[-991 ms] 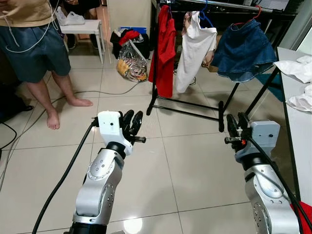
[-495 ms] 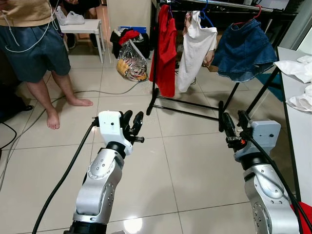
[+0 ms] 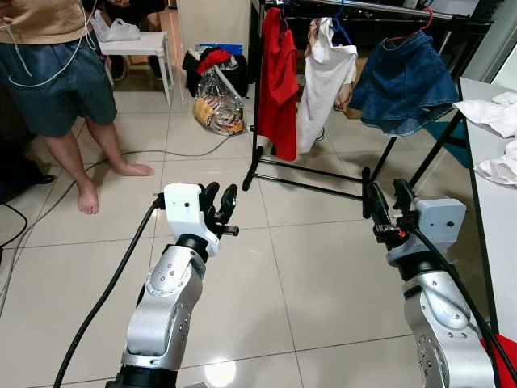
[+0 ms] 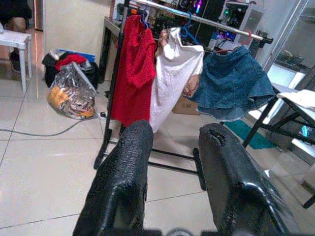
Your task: Hang hanger
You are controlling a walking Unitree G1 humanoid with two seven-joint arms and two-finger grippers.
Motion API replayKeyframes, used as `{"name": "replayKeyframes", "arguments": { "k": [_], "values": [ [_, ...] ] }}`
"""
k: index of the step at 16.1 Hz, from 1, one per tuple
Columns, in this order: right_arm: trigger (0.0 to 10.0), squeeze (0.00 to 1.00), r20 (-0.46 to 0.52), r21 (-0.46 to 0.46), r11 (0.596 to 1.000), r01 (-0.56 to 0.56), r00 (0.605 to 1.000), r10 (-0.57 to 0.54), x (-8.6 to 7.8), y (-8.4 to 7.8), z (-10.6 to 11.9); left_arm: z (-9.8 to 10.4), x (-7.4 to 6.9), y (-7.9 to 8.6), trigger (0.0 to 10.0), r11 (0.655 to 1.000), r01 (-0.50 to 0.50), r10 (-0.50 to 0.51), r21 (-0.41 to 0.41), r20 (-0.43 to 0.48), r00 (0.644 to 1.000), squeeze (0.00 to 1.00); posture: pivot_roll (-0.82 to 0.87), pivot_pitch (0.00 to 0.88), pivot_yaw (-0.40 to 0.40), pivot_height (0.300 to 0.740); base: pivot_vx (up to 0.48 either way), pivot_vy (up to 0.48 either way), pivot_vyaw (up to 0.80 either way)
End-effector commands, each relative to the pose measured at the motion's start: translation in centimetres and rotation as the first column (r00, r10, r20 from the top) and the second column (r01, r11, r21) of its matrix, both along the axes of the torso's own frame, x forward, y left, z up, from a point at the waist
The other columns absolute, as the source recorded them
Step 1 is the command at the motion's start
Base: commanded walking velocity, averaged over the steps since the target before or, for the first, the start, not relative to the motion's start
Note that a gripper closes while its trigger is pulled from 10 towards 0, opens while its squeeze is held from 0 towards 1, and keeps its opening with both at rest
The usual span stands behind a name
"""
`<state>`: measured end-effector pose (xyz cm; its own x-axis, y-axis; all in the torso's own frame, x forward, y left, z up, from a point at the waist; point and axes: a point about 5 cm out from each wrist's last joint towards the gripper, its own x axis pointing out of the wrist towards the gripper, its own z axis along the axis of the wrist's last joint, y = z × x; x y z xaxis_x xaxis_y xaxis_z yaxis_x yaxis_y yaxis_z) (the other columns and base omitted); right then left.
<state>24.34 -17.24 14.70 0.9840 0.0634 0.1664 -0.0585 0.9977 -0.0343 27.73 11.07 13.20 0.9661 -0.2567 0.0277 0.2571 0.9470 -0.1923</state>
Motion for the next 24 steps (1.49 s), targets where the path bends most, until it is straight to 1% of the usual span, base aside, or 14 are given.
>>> {"name": "replayKeyframes", "arguments": {
  "k": [1,4,8,24],
  "values": [
    [10.0,0.00,0.011,0.004,1.000,0.013,1.000,-0.013,0.14,-0.22,0.32,0.17,0.30,-0.24,10.0,1.000,0.002,-0.002,0.007,0.006,1.000,0.00,-0.05,0.000,-0.028,0.740,0.000,0.000,0.00],
    [10.0,0.00,0.012,-0.003,1.000,0.014,1.000,-0.014,0.21,-0.23,0.27,0.12,0.47,-0.10,10.0,1.000,-0.019,0.019,-0.010,-0.005,1.000,0.00,-0.05,0.000,-0.029,0.740,0.000,0.000,0.00],
    [10.0,0.00,0.013,-0.005,1.000,0.002,1.000,-0.002,0.27,-0.11,0.34,0.04,0.45,-0.04,10.0,1.000,-0.031,0.031,-0.006,-0.009,0.999,0.00,-0.04,0.000,-0.038,0.740,0.000,0.000,0.00],
    [10.0,0.00,0.005,-0.009,1.000,-0.014,1.000,0.014,0.12,-0.02,0.25,0.04,0.46,-0.25,10.0,1.000,-0.021,0.021,-0.001,-0.006,1.000,0.00,-0.05,0.000,-0.037,0.740,0.353,0.000,0.00]
  ]
}}
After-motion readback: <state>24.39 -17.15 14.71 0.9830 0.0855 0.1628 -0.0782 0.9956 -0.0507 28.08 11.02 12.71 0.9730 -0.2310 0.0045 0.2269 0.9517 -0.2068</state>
